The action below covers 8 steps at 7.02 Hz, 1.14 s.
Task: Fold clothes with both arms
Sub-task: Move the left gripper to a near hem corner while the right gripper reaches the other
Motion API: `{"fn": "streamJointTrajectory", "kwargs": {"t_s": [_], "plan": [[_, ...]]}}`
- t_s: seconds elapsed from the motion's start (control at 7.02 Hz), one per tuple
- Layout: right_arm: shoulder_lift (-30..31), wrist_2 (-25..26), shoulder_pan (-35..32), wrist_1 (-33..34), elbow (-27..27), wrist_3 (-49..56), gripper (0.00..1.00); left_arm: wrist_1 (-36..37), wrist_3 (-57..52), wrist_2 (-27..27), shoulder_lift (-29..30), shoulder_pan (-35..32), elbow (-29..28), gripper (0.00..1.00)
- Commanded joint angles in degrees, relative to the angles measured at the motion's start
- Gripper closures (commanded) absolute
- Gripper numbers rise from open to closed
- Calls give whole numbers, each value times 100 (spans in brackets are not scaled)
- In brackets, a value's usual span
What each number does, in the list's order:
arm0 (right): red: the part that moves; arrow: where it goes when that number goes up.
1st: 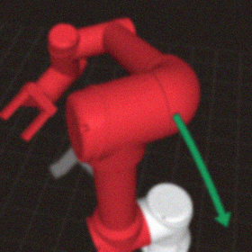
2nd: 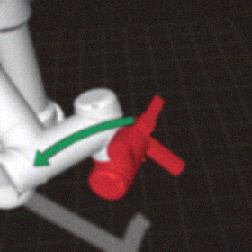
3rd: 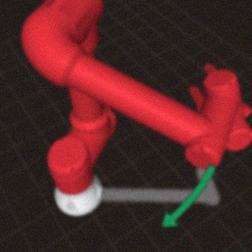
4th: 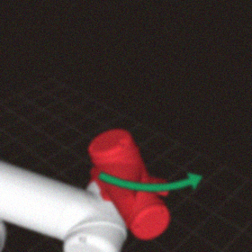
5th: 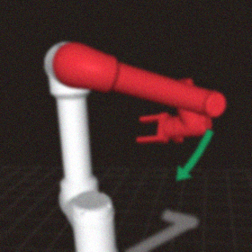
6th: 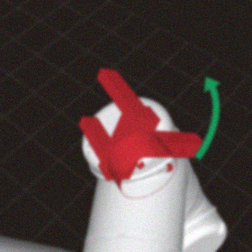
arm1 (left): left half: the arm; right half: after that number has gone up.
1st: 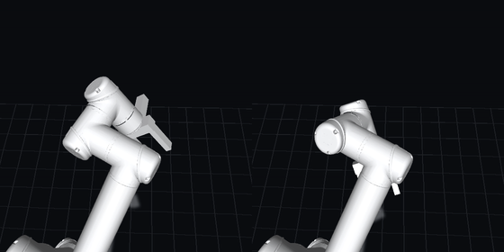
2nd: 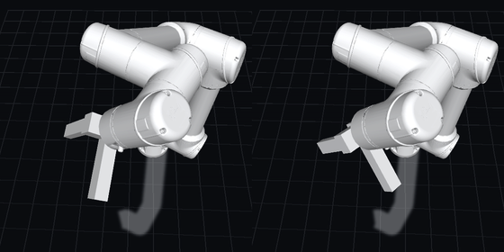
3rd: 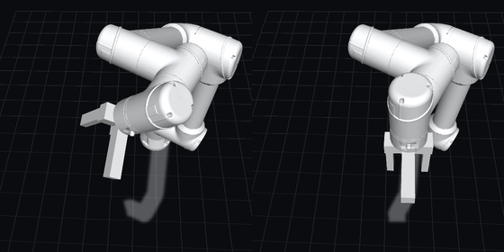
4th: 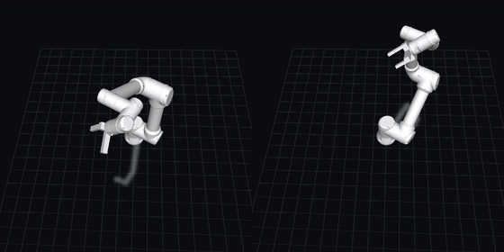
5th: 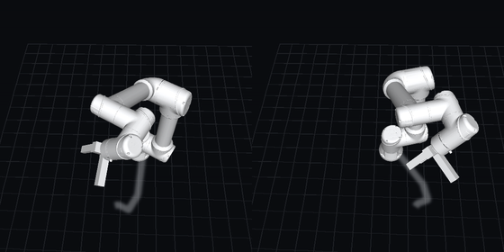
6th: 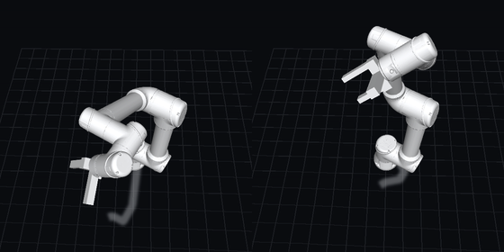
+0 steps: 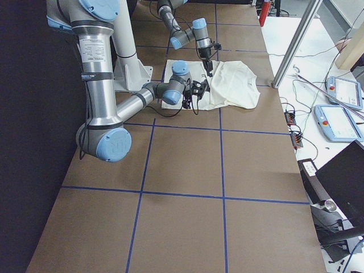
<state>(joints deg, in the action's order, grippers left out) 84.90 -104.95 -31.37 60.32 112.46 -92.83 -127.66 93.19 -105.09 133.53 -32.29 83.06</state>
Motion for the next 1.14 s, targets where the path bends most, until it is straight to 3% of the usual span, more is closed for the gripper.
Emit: {"fn": "streamJointTrajectory", "kwargs": {"t_s": [0.0, 0.14, 0.28, 0.57, 0.85, 1.0], "plan": [[289, 1127, 1338, 33, 433, -792, 4, 153, -240, -538, -994, -251, 991, 54], [290, 2213, 2145, 451, 679, -1128, 4, 127, -248, -582, -1065, -330, 941, 52], [282, 2328, 2388, 890, 812, -1471, 5, 66, -222, -583, -1162, -365, 931, 40], [448, 2942, 2820, 1104, 725, -2037, 15, 100, -213, -565, -1189, -348, 923, 40], [457, 2989, 2821, 1158, 612, -2142, 23, 127, -204, -565, -1198, -339, 922, 40], [440, 2997, 2812, 1158, 602, -2143, 41, 127, -204, -565, -1198, -339, 922, 40]]}}
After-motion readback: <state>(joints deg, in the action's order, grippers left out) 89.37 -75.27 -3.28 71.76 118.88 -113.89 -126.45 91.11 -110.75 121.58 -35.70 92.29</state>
